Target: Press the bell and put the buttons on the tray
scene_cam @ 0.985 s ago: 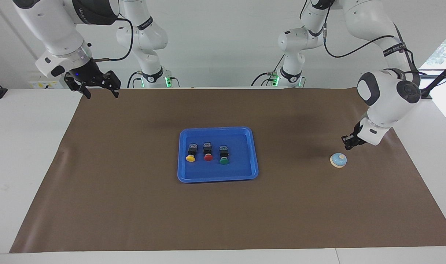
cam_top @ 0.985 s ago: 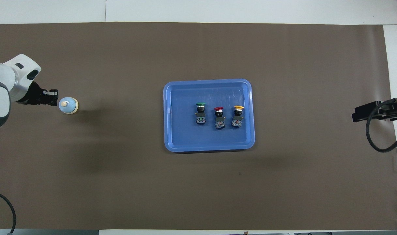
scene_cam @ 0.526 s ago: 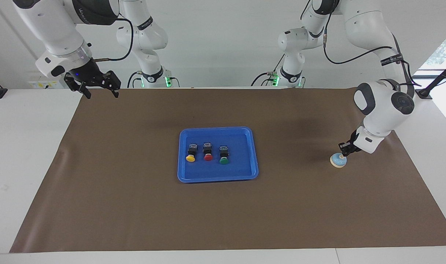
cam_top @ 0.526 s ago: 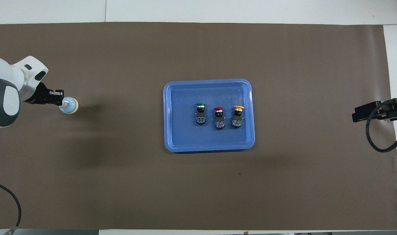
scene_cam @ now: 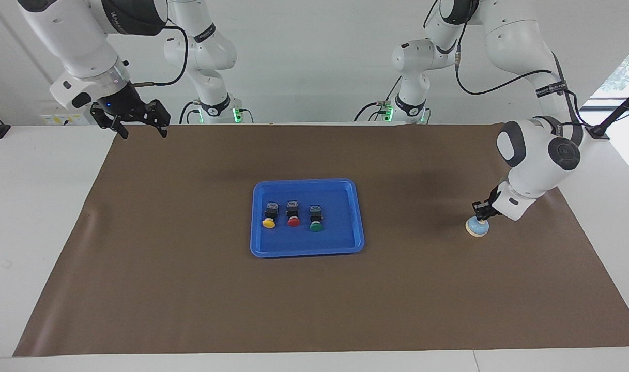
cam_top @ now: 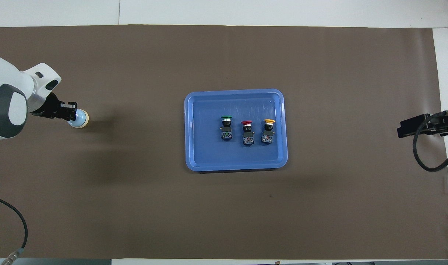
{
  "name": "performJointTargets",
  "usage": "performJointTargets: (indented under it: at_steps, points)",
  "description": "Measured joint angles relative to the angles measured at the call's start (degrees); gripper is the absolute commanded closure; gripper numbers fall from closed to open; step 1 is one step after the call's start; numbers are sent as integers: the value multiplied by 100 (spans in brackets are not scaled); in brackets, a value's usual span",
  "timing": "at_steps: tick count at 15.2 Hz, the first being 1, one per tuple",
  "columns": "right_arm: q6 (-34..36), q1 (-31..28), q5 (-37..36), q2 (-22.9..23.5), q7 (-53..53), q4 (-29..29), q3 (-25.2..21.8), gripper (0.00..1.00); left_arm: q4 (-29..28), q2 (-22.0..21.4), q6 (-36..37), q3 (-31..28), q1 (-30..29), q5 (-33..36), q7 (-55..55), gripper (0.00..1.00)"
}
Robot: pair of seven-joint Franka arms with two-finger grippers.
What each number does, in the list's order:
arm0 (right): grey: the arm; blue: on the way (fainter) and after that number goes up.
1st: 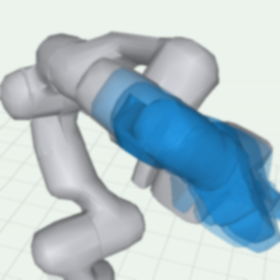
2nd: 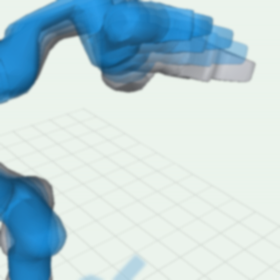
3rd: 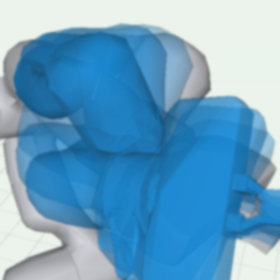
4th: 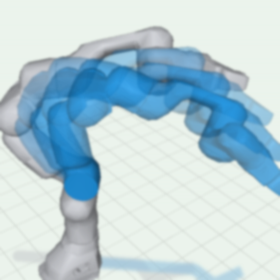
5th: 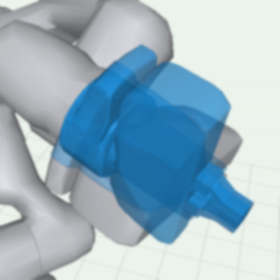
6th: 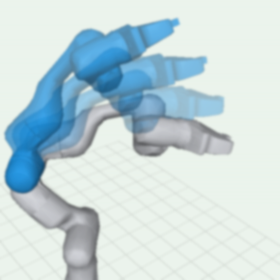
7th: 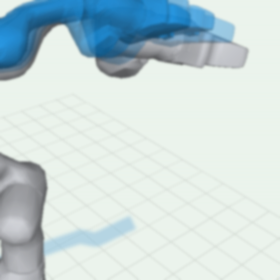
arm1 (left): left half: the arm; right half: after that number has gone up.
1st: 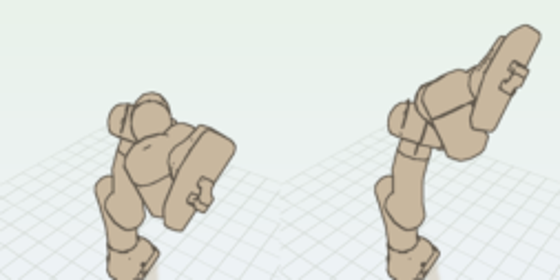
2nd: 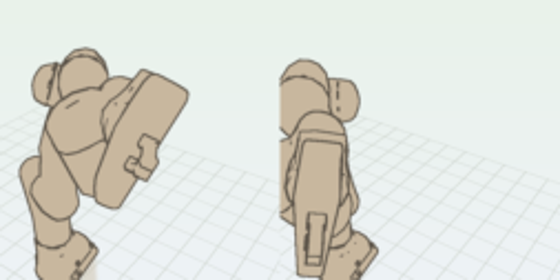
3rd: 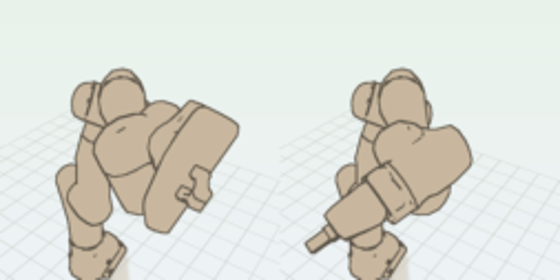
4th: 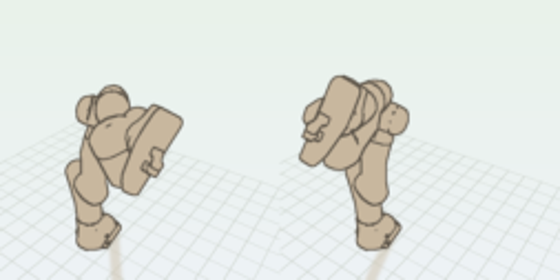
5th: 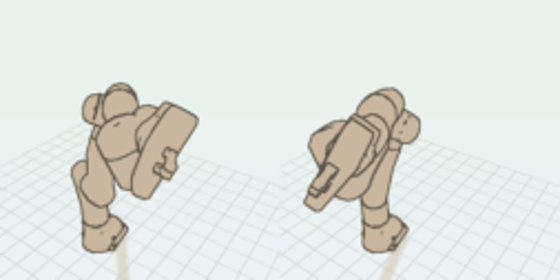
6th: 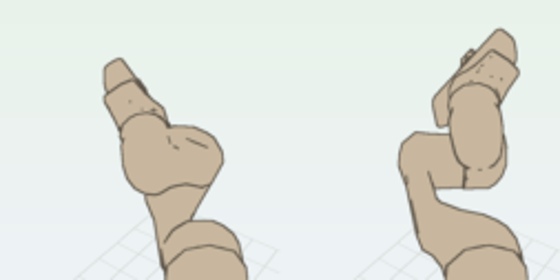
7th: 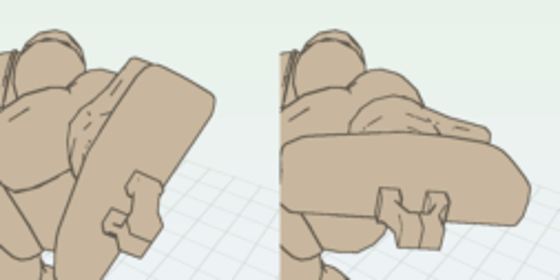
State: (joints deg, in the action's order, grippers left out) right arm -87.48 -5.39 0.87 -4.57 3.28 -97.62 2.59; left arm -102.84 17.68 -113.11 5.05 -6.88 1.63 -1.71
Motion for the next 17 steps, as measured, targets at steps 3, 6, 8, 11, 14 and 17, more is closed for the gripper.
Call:
performJointTargets:
  at_steps: [3, 6, 8, 11, 14, 17]
  points:
    - [0, 0, 0, 0, 0, 0, 0, 0, 230, -500, 936, 24, 15, -38, 1, 0]
    - [0, 0, 0, 0, 0, 0, 0, 0, 406, -1082, 1724, 51, 97, -126, 2, 0]
    - [0, 0, 0, 0, 0, 0, 0, 0, 542, -1365, 2112, 75, 218, -128, 14, 0]
    - [0, 0, 0, 0, 0, 0, 0, 0, 628, -1681, 2440, 94, 267, -128, 14, 0]
    - [0, 0, 0, 0, 0, 0, 0, 0, 629, -1843, 2575, 103, 300, -128, 12, 0]
    - [0, 0, 0, 0, 0, 0, 0, 0, 629, -1861, 2596, 106, 355, -128, 12, 0]
